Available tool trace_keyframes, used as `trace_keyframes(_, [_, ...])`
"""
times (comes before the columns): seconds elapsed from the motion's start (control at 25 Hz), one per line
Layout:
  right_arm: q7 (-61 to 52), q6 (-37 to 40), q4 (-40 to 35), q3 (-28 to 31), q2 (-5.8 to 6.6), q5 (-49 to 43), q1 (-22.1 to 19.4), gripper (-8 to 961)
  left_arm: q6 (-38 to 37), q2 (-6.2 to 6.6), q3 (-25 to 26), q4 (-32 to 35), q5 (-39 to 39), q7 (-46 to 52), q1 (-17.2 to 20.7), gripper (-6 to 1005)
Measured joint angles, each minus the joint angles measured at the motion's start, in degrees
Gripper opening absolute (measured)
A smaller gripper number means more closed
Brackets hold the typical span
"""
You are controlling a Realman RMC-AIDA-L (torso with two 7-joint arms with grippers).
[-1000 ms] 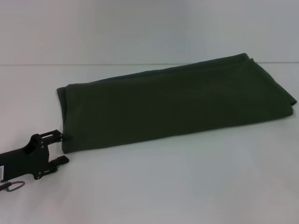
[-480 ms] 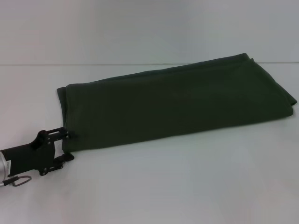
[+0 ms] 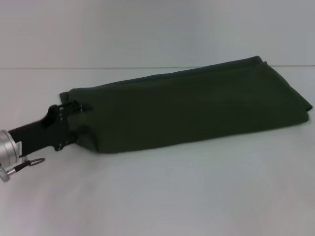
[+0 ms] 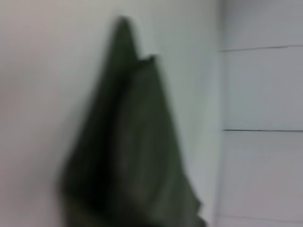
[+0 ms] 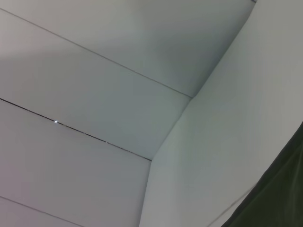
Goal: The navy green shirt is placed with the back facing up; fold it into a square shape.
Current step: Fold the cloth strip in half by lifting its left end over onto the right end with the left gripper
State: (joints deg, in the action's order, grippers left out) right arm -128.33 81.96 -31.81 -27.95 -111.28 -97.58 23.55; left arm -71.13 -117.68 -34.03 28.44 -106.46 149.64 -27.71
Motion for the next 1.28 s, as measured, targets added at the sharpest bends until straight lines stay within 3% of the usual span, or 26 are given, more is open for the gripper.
trace_keyframes(0.08, [0.00, 0.03, 0.00, 0.22, -0.07, 0.02, -0.01, 669, -1.76, -0.20, 0.78, 0.40, 0.55, -1.10, 0.44, 690])
trace_keyframes(0.32, [-0.01, -0.36, 0.00, 0.37, -0.16, 0.01, 0.00, 669, 0.28, 0.66, 0.00, -0.40, -4.91, 3.01, 1.39, 691])
trace_keyframes(0.64, [-0.07, -0.53, 0.00, 0.80, -0.14, 0.03, -0.01, 668, -2.80, 1.65, 0.11, 0.59, -6.48, 6.03, 3.35, 691])
trace_keyframes(1.28, [-0.08, -0.67, 0.08, 1.16, 0.06, -0.06, 0.27, 668, 1.78, 1.85, 0.07, -0.61, -11.79, 11.02, 1.07, 691])
